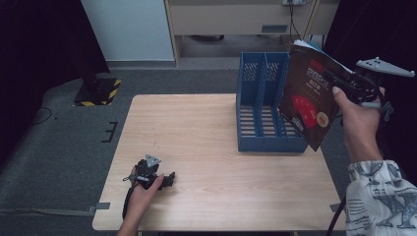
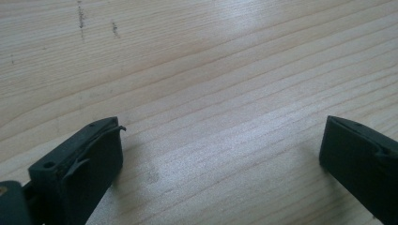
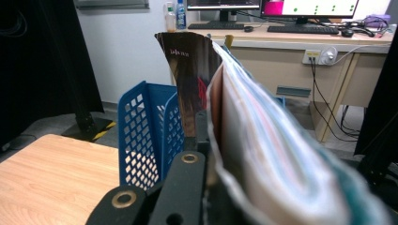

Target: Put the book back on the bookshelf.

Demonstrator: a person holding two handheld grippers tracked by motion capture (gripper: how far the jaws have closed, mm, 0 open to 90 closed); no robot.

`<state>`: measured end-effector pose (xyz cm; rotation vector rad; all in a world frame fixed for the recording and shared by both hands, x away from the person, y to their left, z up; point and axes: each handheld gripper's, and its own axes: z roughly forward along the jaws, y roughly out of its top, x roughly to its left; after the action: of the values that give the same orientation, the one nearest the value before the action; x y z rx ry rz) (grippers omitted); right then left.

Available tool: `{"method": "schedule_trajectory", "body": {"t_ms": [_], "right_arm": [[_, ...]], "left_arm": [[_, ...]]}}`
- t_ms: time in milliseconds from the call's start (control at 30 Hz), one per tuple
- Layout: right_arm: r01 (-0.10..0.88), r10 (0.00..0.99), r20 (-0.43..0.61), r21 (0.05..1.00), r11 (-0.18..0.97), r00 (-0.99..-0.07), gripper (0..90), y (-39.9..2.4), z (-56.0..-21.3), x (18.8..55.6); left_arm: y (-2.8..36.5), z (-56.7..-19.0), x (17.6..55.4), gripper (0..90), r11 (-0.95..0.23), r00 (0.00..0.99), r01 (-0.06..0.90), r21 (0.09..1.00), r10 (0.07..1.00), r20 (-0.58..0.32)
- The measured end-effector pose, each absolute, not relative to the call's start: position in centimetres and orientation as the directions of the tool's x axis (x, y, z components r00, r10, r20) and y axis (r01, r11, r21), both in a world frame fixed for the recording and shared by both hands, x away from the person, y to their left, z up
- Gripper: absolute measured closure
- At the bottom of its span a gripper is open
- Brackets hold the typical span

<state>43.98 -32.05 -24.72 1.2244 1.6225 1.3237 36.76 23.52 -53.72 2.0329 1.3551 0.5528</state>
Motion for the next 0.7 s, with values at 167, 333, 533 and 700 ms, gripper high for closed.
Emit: {"method": "schedule_trajectory", "body": {"t_ms": [167, 333, 533, 700], "right_arm": [[0.239, 0.954, 0.041, 0.970, 0.032, -0.295, 87.1, -32.4, -24.8, 43.9], [0.247, 0.959, 0.040, 0.968, 0.032, -0.280, 87.1, -32.7, -24.8, 43.8], [0.257, 0.968, 0.030, 0.966, 0.036, -0.249, 87.1, -33.1, -24.9, 43.8], [0.266, 0.974, 0.036, 0.964, 0.026, -0.225, 87.1, -33.6, -25.1, 44.1]], "left_arm": [[23.5, -53.7, 36.8, 0.0, -0.276, 0.384, 0.661, 0.698, 0.923, 0.001], [23.5, -53.7, 36.8, 0.0, -0.276, 0.384, 0.661, 0.698, 0.923, 0.001], [23.5, -53.7, 36.8, 0.0, -0.276, 0.384, 0.661, 0.698, 0.923, 0.001], [23.5, -53.7, 36.8, 0.0, -0.276, 0.384, 0.661, 0.698, 0.923, 0.001]]}}
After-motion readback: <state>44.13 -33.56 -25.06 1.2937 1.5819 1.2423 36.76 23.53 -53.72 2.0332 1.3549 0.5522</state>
